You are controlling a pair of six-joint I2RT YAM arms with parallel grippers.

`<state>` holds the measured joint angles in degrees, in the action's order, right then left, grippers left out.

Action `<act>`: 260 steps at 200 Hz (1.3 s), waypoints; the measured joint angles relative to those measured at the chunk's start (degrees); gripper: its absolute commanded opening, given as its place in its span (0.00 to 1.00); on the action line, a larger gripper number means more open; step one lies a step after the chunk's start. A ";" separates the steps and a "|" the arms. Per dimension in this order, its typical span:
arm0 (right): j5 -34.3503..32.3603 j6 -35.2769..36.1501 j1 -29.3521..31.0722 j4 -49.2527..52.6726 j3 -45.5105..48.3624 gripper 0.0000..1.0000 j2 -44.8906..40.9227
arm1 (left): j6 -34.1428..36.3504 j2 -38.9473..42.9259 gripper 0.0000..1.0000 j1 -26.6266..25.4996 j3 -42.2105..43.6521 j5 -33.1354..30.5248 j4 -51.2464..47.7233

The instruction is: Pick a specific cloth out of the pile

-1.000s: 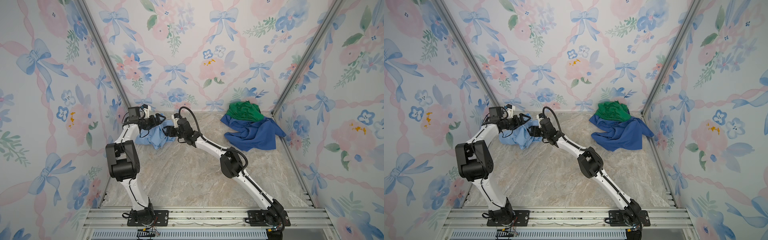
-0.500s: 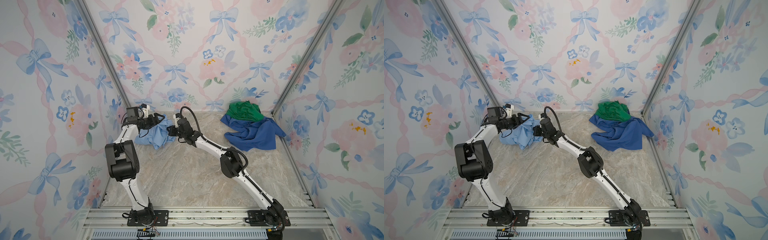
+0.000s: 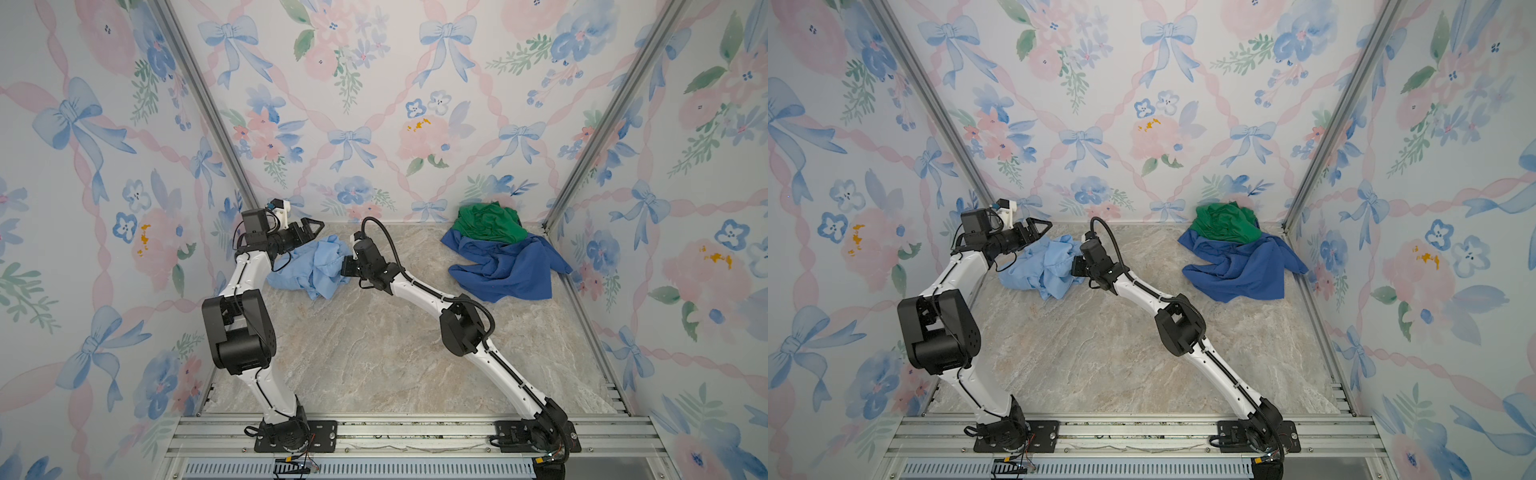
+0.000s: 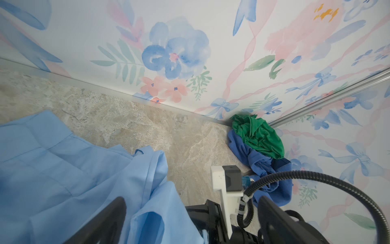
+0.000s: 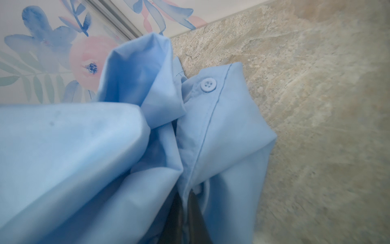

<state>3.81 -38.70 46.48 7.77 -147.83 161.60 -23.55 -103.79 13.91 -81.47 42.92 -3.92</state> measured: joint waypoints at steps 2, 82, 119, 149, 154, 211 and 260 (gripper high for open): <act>-0.02 0.02 -0.02 -0.02 0.11 0.69 -0.02 | 0.20 0.42 0.98 0.02 0.35 -0.68 -0.02; 0.59 4.72 -5.49 7.69 29.92 0.97 -25.14 | 0.33 29.68 0.98 -2.40 24.92 -32.83 0.81; 0.24 7.54 -10.49 1.03 61.70 0.97 -52.83 | 0.66 40.52 0.98 -11.63 47.12 -51.82 9.55; -2.10 12.96 -15.34 -1.97 84.41 0.97 -70.88 | 6.05 40.30 0.98 -18.12 61.13 -62.93 21.09; -2.27 13.88 -16.33 -2.25 87.65 0.97 -73.22 | 6.51 39.26 0.98 -18.27 62.23 -64.43 23.21; -10.51 27.98 -29.42 -5.77 113.33 0.97 -95.69 | 15.78 26.56 0.98 -19.12 68.76 -63.12 52.06; -13.16 33.77 -38.36 -20.09 120.67 0.97 -97.00 | 20.90 14.73 0.98 -18.38 73.09 -56.26 73.48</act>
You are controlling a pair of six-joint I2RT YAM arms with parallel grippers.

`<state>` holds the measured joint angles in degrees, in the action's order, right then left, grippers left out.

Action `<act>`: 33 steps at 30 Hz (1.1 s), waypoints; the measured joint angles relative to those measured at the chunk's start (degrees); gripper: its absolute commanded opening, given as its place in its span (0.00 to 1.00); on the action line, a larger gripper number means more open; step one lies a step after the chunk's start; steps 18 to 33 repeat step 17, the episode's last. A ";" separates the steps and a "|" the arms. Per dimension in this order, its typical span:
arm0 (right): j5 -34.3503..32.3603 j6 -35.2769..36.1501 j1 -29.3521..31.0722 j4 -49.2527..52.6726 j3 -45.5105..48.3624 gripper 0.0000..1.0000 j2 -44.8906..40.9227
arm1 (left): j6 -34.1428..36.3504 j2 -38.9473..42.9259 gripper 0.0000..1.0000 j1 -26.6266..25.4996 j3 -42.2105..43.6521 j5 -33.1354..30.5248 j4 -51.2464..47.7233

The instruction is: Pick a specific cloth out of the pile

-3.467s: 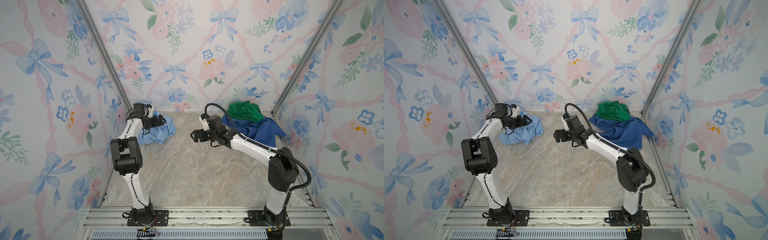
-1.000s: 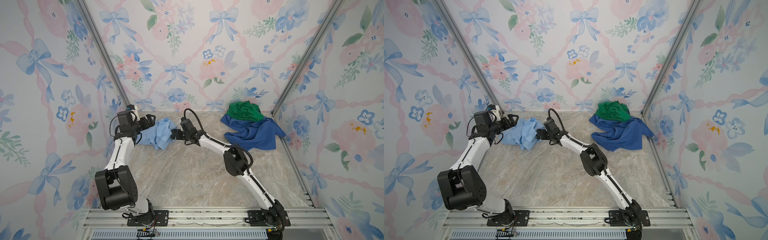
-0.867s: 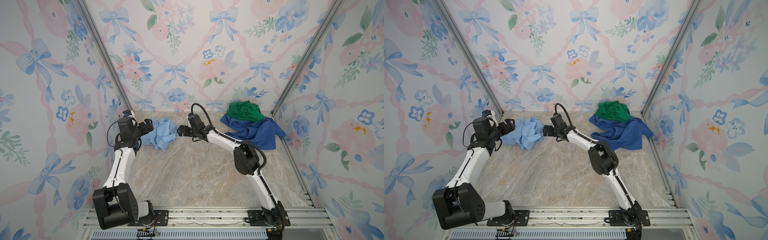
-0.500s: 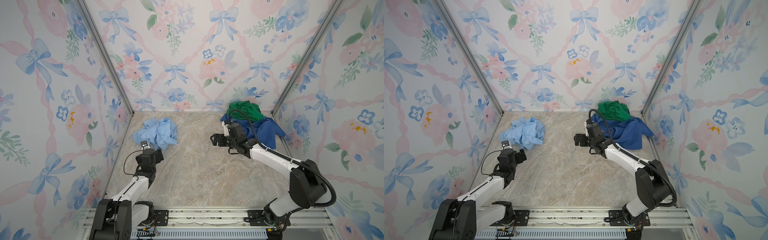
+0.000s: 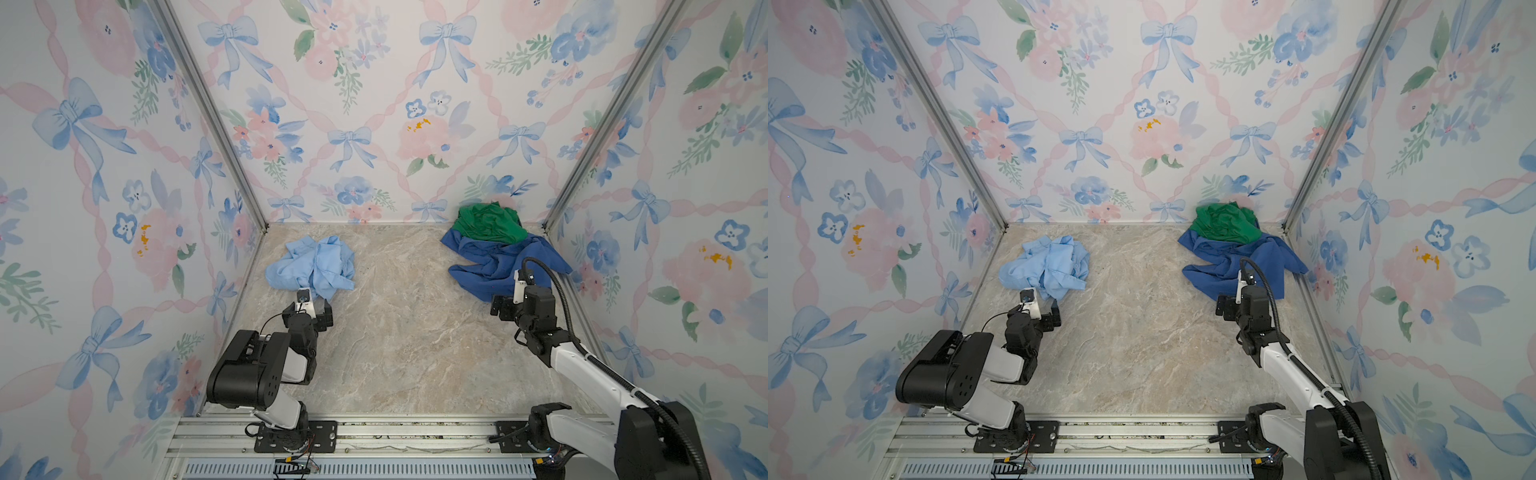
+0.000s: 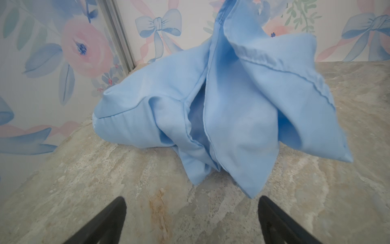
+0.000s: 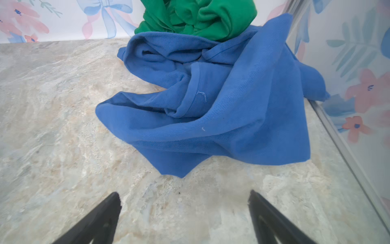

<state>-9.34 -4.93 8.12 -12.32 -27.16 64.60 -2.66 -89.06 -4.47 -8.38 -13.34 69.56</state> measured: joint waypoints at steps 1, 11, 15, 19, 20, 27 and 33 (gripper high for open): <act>-0.26 0.61 -0.55 -3.32 1.18 0.97 1.40 | 0.17 -0.20 0.98 0.00 -0.20 -0.09 1.49; 1.90 4.31 -4.39 -35.32 7.50 0.97 22.34 | 0.57 -0.59 0.98 -0.98 -4.04 -3.80 2.54; 3.02 4.35 -5.73 -36.33 6.88 0.97 23.91 | 0.70 -0.59 0.98 -0.98 -4.07 -3.67 2.54; 3.45 4.35 -5.73 -37.42 6.08 0.97 23.93 | 1.05 -0.59 0.98 -1.01 -4.04 -3.15 2.58; 3.45 4.35 -5.73 -37.42 6.08 0.97 23.93 | 1.05 -0.59 0.98 -1.01 -4.04 -3.15 2.58; 3.45 4.35 -5.73 -37.42 6.08 0.97 23.93 | 1.05 -0.59 0.98 -1.01 -4.04 -3.15 2.58; 3.45 4.35 -5.73 -37.42 6.08 0.97 23.93 | 1.05 -0.59 0.98 -1.01 -4.04 -3.15 2.58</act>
